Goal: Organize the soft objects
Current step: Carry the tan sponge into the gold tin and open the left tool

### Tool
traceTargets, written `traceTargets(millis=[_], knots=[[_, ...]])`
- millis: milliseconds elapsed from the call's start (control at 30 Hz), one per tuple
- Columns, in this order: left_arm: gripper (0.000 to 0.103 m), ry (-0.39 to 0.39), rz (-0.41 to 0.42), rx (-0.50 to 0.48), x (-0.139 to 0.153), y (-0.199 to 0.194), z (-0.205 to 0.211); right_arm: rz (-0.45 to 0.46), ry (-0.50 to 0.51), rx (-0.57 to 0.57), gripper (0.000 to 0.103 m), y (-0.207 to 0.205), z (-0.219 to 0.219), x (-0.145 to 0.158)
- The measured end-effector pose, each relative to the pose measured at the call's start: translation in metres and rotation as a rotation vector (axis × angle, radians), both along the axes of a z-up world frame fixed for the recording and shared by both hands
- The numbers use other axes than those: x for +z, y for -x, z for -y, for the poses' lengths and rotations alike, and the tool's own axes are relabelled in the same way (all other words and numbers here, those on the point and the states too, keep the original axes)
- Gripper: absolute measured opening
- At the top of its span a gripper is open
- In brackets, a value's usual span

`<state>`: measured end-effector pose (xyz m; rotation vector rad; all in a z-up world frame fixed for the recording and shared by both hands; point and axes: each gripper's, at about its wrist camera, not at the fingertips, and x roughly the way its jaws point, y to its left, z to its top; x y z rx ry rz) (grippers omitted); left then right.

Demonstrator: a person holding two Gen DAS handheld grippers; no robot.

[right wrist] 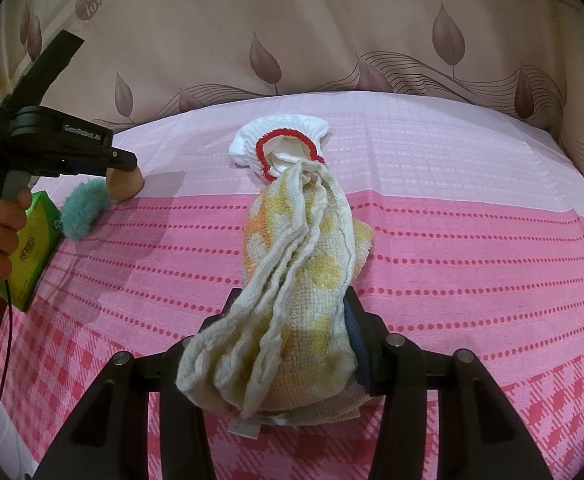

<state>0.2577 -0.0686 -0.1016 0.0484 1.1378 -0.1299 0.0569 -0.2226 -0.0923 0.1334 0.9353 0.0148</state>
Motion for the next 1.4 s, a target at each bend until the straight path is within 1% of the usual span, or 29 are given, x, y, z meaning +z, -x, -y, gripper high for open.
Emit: traceTargets(millis=[33, 100, 200, 233, 267, 333, 367, 567, 833, 967, 1200, 1400], knots=[[0.036, -0.006, 0.0, 0.002, -0.001, -0.001, 0.003, 0.0, -0.001, 0.0, 0.046, 0.0, -0.001, 0.0], [0.042, -0.02, -0.001, 0.005, -0.003, -0.003, 0.004, 0.001, -0.004, 0.0, 0.046, 0.0, 0.0, 0.0], [0.043, -0.064, -0.017, 0.022, -0.009, -0.008, 0.006, 0.001, -0.01, 0.0, 0.046, 0.0, 0.0, 0.0], [0.043, -0.061, -0.023, 0.027, -0.012, -0.009, 0.006, 0.002, -0.011, 0.0, 0.046, 0.001, 0.001, 0.0], [0.043, -0.031, -0.034, 0.029, -0.014, -0.01, 0.004, 0.002, -0.012, 0.0, 0.046, 0.001, 0.0, 0.0], [0.042, -0.019, -0.037, 0.047, -0.017, -0.011, 0.001, 0.002, -0.013, 0.0, 0.046, 0.001, 0.001, 0.0], [0.042, 0.001, -0.042, 0.048, -0.017, -0.012, 0.0, 0.002, -0.013, 0.0, 0.046, 0.001, 0.001, 0.0], [0.04, 0.051, -0.044, 0.063, -0.014, -0.011, -0.009, 0.002, -0.012, -0.001, 0.046, 0.0, 0.001, 0.0], [0.04, 0.042, -0.007, 0.021, 0.009, 0.004, 0.002, 0.0, -0.006, 0.0, 0.046, 0.0, 0.001, -0.001], [0.04, 0.043, 0.006, 0.016, 0.019, 0.013, 0.002, -0.001, 0.002, 0.001, 0.046, 0.0, 0.001, -0.001], [0.04, 0.015, 0.048, 0.002, 0.044, 0.04, -0.007, -0.004, 0.015, 0.003, 0.046, -0.001, 0.001, -0.001], [0.04, 0.01, 0.082, 0.004, 0.066, 0.062, -0.018, -0.006, 0.03, 0.004, 0.046, -0.001, -0.001, -0.001]])
